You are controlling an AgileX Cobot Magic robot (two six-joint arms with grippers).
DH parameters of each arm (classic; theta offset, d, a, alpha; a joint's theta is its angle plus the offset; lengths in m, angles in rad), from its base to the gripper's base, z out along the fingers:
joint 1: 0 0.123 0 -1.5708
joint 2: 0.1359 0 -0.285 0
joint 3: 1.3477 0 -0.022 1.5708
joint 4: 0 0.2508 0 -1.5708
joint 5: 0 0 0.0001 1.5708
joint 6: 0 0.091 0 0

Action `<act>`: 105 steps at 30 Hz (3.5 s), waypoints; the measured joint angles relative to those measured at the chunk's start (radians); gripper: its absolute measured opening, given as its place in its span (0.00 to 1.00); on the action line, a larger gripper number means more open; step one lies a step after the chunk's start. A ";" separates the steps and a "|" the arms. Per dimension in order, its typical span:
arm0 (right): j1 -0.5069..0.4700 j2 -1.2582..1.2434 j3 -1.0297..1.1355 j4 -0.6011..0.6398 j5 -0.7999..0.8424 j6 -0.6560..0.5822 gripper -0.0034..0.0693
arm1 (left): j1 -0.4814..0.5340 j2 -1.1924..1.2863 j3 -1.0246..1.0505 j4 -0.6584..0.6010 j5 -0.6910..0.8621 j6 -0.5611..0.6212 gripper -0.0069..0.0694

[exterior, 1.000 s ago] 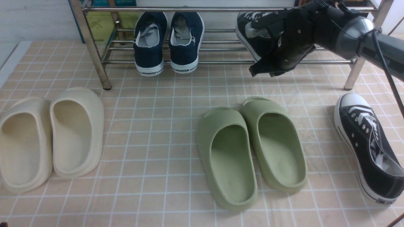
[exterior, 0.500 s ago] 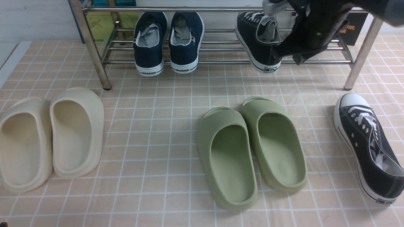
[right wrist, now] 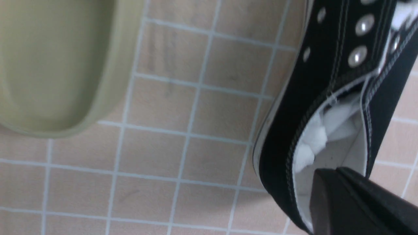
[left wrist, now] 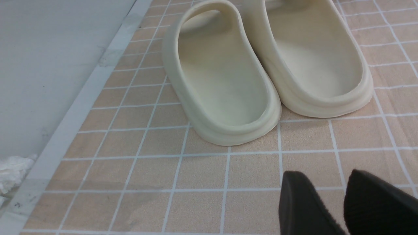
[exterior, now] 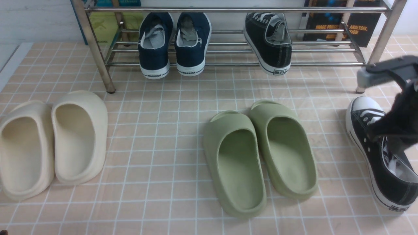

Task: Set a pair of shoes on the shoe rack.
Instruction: Use the right arm to grab the shoe closest to it, then use the right arm to put a shoe into the shoe rack

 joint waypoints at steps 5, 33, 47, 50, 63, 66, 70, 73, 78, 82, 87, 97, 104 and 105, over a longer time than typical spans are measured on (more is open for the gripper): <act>-0.022 -0.002 0.120 0.037 -0.090 0.001 0.37 | 0.000 0.000 0.000 0.000 0.001 0.000 0.40; 0.095 -0.055 0.034 0.059 -0.102 -0.059 0.05 | 0.000 0.000 0.000 0.000 0.001 0.000 0.40; 0.096 0.173 -0.365 0.053 0.023 -0.100 0.05 | 0.000 0.000 0.000 0.000 0.001 0.000 0.40; 0.097 0.240 -0.410 0.055 0.045 -0.100 0.05 | 0.000 0.000 0.000 0.000 0.001 0.000 0.40; 0.117 0.517 -0.694 0.123 0.083 -0.144 0.05 | 0.000 0.000 0.000 0.000 0.001 0.000 0.40; 0.120 0.569 -0.778 0.145 0.123 -0.145 0.05 | 0.000 0.000 0.000 0.000 0.001 0.000 0.40; 0.125 0.582 -0.849 0.171 0.206 -0.145 0.05 | 0.000 0.000 0.000 0.000 0.001 0.000 0.40; 0.126 0.574 -0.878 0.200 0.222 -0.145 0.05 | 0.000 0.000 0.000 0.000 0.001 0.000 0.40; 0.128 0.550 -0.888 0.218 0.223 -0.145 0.05 | 0.000 0.000 0.000 0.000 0.001 0.000 0.40; 0.129 0.496 -0.874 0.227 0.223 -0.145 0.05 | 0.000 0.000 0.000 0.000 0.001 0.000 0.40; 0.129 0.391 -0.834 0.217 0.222 -0.145 0.06 | 0.000 0.000 0.000 0.000 0.001 0.000 0.40; 0.095 0.277 -0.730 0.076 0.220 -0.141 0.07 | 0.000 0.000 0.000 0.000 0.001 0.000 0.40; 0.095 0.259 -0.679 0.086 0.219 -0.162 0.06 | 0.000 0.000 0.000 0.000 0.001 0.000 0.40; 0.095 0.246 -0.666 0.109 0.219 -0.165 0.06 | 0.000 0.000 0.000 0.000 0.001 0.000 0.40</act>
